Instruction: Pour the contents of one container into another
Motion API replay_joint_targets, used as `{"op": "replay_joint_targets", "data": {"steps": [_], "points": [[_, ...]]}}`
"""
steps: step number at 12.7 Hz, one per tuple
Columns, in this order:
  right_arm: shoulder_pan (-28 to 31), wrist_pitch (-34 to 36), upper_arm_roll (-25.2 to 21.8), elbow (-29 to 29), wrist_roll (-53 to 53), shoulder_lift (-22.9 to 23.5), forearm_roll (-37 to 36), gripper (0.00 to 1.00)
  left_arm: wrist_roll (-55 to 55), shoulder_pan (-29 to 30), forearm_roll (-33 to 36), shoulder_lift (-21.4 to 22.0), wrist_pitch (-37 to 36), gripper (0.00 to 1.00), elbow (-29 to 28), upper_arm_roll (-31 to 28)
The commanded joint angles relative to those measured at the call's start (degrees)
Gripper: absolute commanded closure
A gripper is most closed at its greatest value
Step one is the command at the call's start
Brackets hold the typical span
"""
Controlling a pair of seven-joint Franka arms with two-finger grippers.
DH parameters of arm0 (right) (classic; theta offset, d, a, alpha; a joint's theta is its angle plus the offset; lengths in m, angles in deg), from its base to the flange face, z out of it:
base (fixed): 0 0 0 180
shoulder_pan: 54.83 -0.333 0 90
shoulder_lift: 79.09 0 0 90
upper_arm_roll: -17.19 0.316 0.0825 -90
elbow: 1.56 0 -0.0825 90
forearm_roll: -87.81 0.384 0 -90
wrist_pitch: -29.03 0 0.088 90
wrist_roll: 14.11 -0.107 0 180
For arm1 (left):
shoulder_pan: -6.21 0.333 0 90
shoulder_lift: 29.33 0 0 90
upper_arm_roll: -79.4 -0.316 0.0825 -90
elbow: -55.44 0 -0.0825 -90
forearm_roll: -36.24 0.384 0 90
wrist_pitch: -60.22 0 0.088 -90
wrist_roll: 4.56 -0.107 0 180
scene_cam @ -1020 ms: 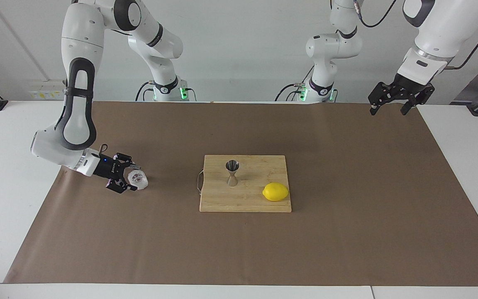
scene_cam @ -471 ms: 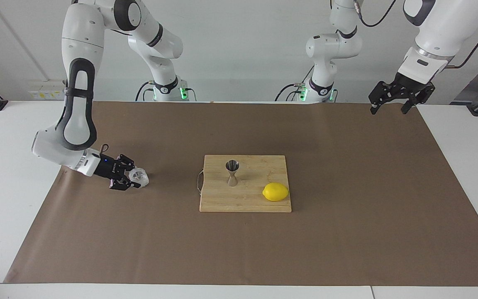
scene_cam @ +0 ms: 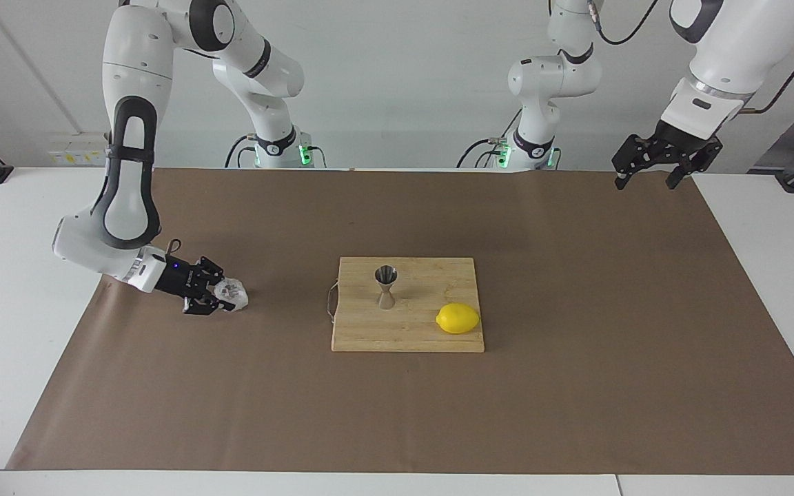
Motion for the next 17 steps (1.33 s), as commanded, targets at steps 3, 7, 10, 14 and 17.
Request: {"op": "replay_joint_targets", "data": {"steps": [3,7,10,14,17], "points": [[0.0,0.5,0.5,0.7,-1.0,-2.1,2.2,0.72,-0.4,0.4,-0.5,1.6,-0.4,0.0,-1.7,0.1],[-2.3,-0.2,1.2,0.7,-7.4,-6.2,1.5,0.73,-0.4,0.4,-0.5,1.6,-0.4,0.0,-1.7,0.1],[-5.4,-0.5,1.2,0.4,-15.5,-9.4,-0.2,0.73,-0.4,0.5,-0.5,1.6,-0.4,0.0,-1.7,0.1],[-9.8,-0.8,1.2,-1.7,-23.9,-11.4,-6.2,0.73,-0.4,0.4,-0.5,1.6,-0.4,0.0,-1.7,0.1],[-12.7,-0.9,1.2,-3.0,-27.1,-11.6,-8.2,0.73,-0.4,0.4,-0.5,1.6,-0.4,0.0,-1.7,0.1]]}}
